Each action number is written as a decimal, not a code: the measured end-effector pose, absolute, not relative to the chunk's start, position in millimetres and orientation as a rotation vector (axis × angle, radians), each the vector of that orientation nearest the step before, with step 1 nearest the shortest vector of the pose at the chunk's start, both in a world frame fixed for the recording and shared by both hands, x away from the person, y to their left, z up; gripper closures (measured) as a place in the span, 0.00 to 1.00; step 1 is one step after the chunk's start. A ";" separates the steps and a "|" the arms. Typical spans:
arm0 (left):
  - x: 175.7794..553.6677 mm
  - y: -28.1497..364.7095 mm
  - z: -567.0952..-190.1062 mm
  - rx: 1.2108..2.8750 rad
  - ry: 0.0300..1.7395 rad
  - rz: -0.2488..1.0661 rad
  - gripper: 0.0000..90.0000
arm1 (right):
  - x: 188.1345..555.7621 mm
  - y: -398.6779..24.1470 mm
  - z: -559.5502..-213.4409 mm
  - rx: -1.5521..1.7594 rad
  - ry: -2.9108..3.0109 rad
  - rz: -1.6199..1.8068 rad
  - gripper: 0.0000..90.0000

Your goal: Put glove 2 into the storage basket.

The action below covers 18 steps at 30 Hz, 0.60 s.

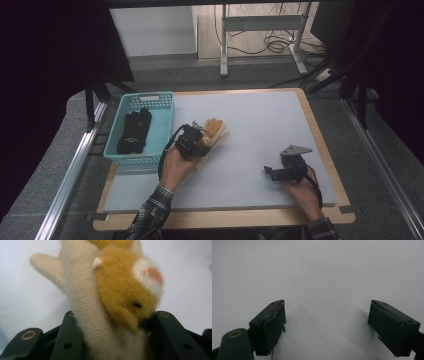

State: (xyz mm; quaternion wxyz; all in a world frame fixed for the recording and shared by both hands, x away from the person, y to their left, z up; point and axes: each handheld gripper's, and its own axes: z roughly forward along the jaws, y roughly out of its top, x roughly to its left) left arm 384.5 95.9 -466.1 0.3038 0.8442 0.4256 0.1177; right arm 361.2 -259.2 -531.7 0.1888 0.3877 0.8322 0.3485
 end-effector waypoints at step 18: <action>409.1 180.1 -414.1 2.087 1.369 0.482 0.66 | 361.1 -259.2 -531.6 1.091 2.341 0.980 0.16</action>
